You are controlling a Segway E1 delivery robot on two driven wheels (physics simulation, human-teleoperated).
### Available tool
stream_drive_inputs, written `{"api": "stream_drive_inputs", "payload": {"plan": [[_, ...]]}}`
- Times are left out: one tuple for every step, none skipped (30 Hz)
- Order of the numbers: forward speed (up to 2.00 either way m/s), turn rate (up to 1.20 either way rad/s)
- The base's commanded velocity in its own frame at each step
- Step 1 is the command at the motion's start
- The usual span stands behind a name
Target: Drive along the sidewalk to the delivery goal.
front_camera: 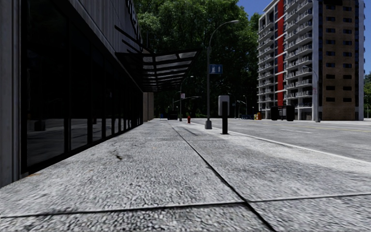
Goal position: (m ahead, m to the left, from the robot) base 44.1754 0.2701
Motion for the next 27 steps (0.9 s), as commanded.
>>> {"api": "stream_drive_inputs", "payload": {"plan": [[2.0, 0.0], [2.0, 0.0], [2.0, 0.0], [2.0, 0.0], [2.0, 0.0], [2.0, 0.0], [2.0, 0.0], [2.0, 0.0], [2.0, 0.0], [2.0, 0.0], [2.0, 0.0], [2.0, 0.0], [2.0, 0.0], [2.0, 0.0], [2.0, 0.0], [2.0, 0.0], [2.0, 0.0], [2.0, 0.0], [2.0, 0.0], [2.0, 0.0], [2.0, 0.0], [2.0, 0.0], [2.0, 0.0], [2.0, 0.0], [2.0, 0.0], [2.0, 0.0], [2.0, 0.0]]}}
